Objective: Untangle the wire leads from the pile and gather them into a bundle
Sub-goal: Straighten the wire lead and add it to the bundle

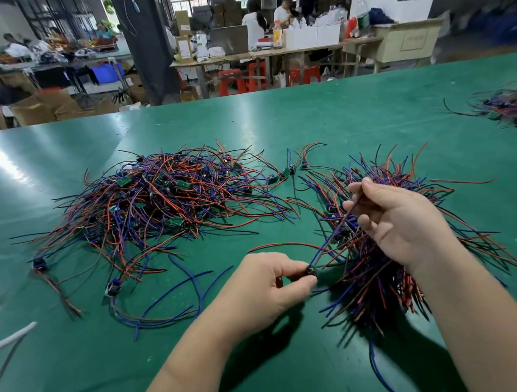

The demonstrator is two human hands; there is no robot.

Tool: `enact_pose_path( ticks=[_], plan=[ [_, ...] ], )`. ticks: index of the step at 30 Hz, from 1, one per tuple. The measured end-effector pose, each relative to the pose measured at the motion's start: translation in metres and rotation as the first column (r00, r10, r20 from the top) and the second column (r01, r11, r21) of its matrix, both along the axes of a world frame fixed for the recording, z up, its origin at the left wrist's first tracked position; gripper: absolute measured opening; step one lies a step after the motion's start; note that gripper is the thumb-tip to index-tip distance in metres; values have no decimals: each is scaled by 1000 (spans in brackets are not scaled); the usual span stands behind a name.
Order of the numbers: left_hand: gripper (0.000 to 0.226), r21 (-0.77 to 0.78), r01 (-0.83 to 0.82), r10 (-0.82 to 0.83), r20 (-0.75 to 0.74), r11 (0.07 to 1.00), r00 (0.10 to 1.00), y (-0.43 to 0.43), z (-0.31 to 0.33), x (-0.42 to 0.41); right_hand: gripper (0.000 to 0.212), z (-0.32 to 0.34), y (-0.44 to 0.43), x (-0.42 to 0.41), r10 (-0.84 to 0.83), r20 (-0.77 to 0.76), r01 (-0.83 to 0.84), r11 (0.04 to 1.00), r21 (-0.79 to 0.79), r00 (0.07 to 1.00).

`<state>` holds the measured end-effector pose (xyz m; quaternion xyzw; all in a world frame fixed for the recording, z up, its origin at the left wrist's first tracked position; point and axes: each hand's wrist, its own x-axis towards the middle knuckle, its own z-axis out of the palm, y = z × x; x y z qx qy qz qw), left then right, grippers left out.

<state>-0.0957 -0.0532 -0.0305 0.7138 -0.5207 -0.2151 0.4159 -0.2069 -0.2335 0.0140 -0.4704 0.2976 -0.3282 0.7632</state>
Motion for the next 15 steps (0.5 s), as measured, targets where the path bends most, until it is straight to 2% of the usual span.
enact_pose_path(
  ticks=[3,8,12,15],
  plan=[
    [9,-13,-16,17,28,1000,999,2,2,7,10,3,0,-1,-49,9,48,997,65,999],
    [19,-5,17,-16,51,1000,999,2,3,4,20,5,2,2,-82,-48,88,986,140,995],
    [11,-7,26,-27,-218,1000,975,2,7,-4,26,4,-2,3,-37,4,35,972,231,999],
    [9,-48,19,-37,-388,999,921,2,14,-4,40,4,0,6,7,81,-24,979,202,997]
  ],
)
